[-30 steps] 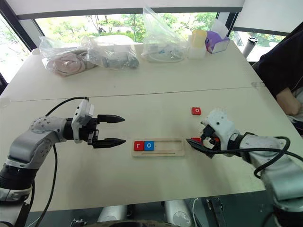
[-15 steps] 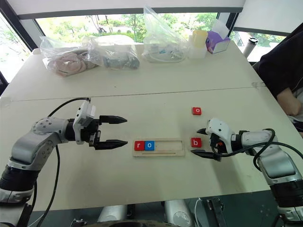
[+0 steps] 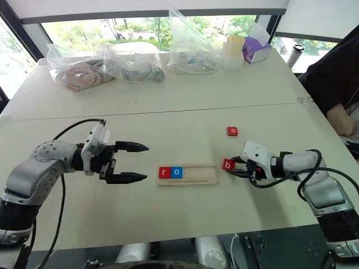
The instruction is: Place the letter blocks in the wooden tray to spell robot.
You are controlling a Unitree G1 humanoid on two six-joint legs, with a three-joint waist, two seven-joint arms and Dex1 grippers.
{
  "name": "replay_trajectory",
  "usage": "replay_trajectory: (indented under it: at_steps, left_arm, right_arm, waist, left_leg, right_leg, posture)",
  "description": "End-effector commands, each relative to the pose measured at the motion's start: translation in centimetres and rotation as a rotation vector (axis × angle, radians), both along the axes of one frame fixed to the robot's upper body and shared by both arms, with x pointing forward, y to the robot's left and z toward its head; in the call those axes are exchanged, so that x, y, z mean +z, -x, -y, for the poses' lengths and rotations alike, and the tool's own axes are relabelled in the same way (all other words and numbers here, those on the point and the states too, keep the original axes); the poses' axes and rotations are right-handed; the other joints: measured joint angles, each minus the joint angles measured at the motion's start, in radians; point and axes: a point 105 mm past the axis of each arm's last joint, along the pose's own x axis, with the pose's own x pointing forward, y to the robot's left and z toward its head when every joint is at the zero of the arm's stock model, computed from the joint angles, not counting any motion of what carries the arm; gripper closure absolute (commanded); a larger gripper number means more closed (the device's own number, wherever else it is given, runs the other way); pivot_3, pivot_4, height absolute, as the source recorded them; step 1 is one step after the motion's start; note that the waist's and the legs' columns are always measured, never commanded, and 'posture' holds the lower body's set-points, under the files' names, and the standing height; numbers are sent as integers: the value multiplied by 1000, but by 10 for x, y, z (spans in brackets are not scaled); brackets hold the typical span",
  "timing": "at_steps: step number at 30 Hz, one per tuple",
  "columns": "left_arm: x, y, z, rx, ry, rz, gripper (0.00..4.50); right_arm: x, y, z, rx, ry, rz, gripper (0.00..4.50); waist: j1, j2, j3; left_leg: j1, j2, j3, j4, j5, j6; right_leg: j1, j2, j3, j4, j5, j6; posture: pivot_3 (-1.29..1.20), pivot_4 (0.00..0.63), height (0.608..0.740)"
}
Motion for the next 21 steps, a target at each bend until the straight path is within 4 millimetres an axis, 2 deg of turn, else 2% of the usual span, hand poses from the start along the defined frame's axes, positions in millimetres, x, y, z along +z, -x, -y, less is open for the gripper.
replay_trajectory:
  at_steps: [1, 4, 9, 21]
  left_arm:
    - [3, 10, 2, -67, -16, 30, 0]
    - [2, 11, 3, -71, -16, 32, 0]
    - [4, 11, 6, -68, -9, 42, 0]
    - [3, 13, 7, -38, -7, 47, 0]
  right_arm:
    - [14, 10, -31, 128, -18, 12, 3371]
    - [11, 15, -52, 190, -34, -19, 3371]
    - [0, 15, -73, 239, -19, -47, 3371]
    - [-9, 9, -88, 249, -24, -66, 3371]
  waist:
    - [1, 0, 0]
    - [3, 0, 0]
    - [2, 0, 0]
    - [2, 0, 0]
  left_leg:
    - [0, 0, 0, 0, 0, 0]
    - [0, 0, -1, 0, 0, 0]
    - [-1, 0, -1, 2, 0, 0]
    - [-1, 0, -1, 2, 0, 0]
  right_leg:
    - [0, 0, 0, 0, 0, 0]
    - [0, 0, 0, 0, 0, 0]
    - [0, 0, 0, 0, 0, 0]
    - [0, 0, -1, 0, 0, 0]
  posture:
    - [0, 150, 740]
    - [0, 150, 740]
    - [0, 150, 740]
    - [0, 150, 740]
